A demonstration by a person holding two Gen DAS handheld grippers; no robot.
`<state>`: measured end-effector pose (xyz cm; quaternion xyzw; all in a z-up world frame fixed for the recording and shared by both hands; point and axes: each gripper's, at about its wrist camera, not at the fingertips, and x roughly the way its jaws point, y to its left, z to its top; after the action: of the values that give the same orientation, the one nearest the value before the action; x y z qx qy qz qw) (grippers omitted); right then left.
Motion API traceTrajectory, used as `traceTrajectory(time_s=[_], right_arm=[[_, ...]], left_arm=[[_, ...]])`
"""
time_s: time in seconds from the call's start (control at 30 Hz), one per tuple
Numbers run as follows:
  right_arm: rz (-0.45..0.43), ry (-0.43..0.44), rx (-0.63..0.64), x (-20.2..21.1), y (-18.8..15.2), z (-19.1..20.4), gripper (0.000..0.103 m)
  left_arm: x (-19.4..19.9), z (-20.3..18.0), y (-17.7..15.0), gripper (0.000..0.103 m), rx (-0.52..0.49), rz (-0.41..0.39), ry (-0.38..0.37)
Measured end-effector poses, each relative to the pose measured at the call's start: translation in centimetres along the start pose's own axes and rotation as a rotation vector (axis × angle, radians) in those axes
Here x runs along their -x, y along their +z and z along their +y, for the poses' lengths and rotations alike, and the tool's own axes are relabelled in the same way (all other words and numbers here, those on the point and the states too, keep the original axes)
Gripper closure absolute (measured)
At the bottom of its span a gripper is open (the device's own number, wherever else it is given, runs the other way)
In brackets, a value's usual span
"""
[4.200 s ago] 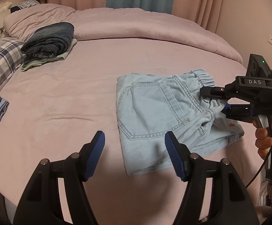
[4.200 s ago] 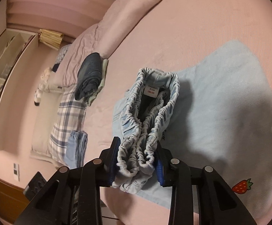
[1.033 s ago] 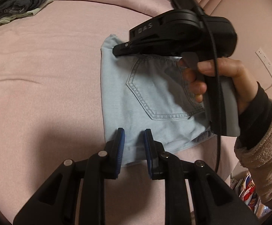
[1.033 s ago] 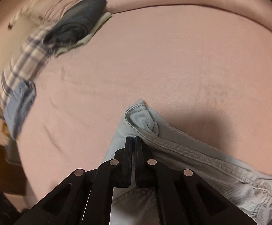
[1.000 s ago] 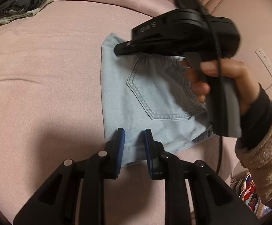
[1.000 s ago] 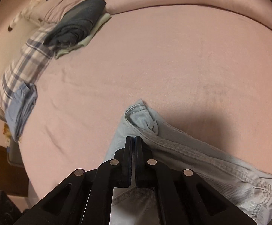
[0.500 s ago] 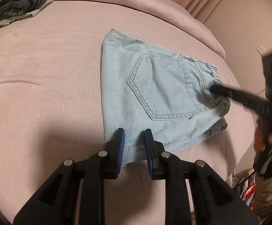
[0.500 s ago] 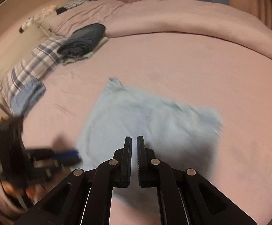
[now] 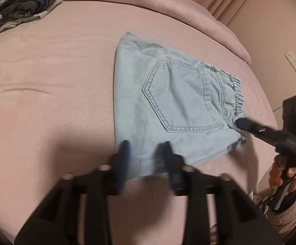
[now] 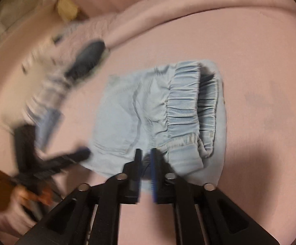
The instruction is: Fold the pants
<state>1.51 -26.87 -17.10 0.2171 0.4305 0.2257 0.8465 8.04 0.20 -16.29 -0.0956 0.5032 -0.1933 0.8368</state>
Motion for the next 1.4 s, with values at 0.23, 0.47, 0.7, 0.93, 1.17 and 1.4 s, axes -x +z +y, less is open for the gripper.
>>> traceTrajectory(time_s=[0.23, 0.47, 0.7, 0.93, 1.17, 1.4], right_arm=[[-0.124, 0.064, -0.14, 3.5, 0.2, -2.6, 0.043], [-0.096, 0.073, -0.28, 2.6, -0.7, -5.3, 0.042], [-0.054, 0.095, -0.316, 1.5, -0.5, -6.2, 0.039], [-0.03, 0.088, -0.33, 0.8, 0.0, -6.9, 0.039], [-0.013, 0.104, -0.329, -0.1, 1.0, -7.4, 0.039], [0.012, 0.127, -0.304, -1.3, 2.0, -7.3, 0.039]], left_arm=[[0.2, 0.1, 0.3, 0.031, 0.034, -0.005, 0.033], [0.3, 1.4, 0.9, 0.03, 0.092, -0.006, 0.005], [-0.3, 3.5, 1.6, 0.031, 0.223, 0.007, -0.139], [-1.4, 4.5, 2.9, 0.032, 0.293, 0.007, -0.235], [-2.4, 4.3, 3.9, 0.032, 0.296, 0.017, -0.289], [-3.2, 3.7, 4.9, 0.032, 0.268, 0.023, -0.291]])
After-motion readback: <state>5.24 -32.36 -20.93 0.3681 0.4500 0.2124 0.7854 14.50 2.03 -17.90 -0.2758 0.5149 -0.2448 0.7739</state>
